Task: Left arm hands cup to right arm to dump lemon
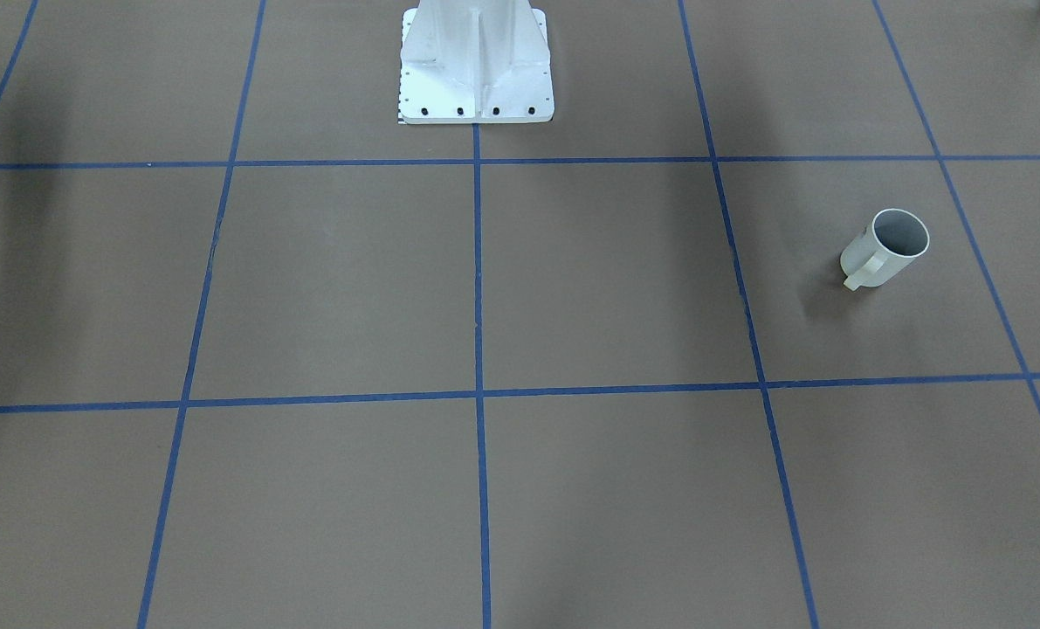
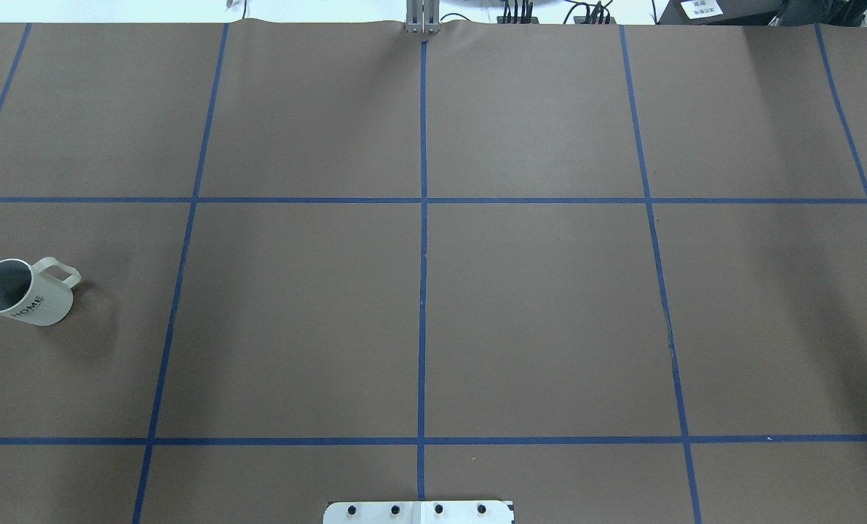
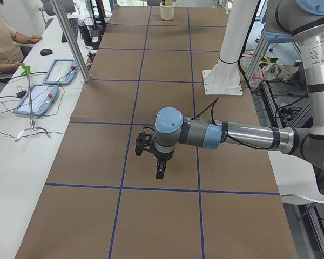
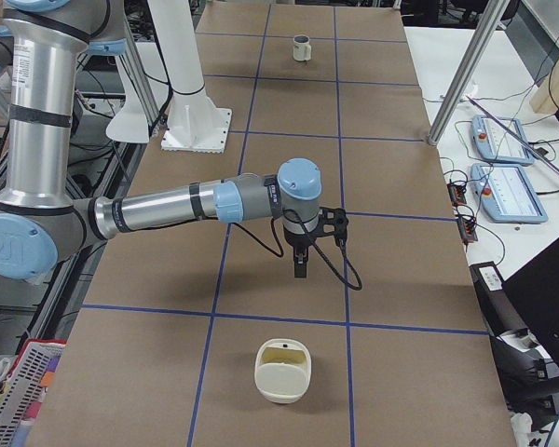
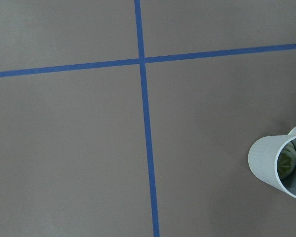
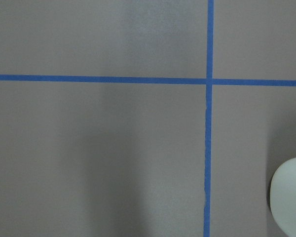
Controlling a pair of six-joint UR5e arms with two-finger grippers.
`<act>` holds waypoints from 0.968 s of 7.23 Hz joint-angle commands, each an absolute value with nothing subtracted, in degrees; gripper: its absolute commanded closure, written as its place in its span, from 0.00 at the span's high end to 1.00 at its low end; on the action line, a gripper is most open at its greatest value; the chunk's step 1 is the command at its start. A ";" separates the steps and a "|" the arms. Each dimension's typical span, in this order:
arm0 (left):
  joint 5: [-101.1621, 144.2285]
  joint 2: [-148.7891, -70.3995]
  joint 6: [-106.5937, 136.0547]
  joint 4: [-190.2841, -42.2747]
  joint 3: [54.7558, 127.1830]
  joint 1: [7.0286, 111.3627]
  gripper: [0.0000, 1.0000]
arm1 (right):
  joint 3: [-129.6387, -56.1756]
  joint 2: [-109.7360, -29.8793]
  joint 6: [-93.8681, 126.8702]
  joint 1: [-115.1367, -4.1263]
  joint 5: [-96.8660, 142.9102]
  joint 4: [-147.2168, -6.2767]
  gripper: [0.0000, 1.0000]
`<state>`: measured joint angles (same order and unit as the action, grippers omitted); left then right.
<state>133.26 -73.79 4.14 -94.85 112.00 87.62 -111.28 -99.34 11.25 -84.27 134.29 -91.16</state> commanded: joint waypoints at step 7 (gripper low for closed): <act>135.43 -74.26 4.48 -95.10 111.09 84.22 1.00 | -110.83 -99.84 11.34 -84.20 135.70 -90.62 1.00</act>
<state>134.70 -73.37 4.50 -94.95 111.17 86.14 -110.77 -99.78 11.31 -84.20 135.23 -90.59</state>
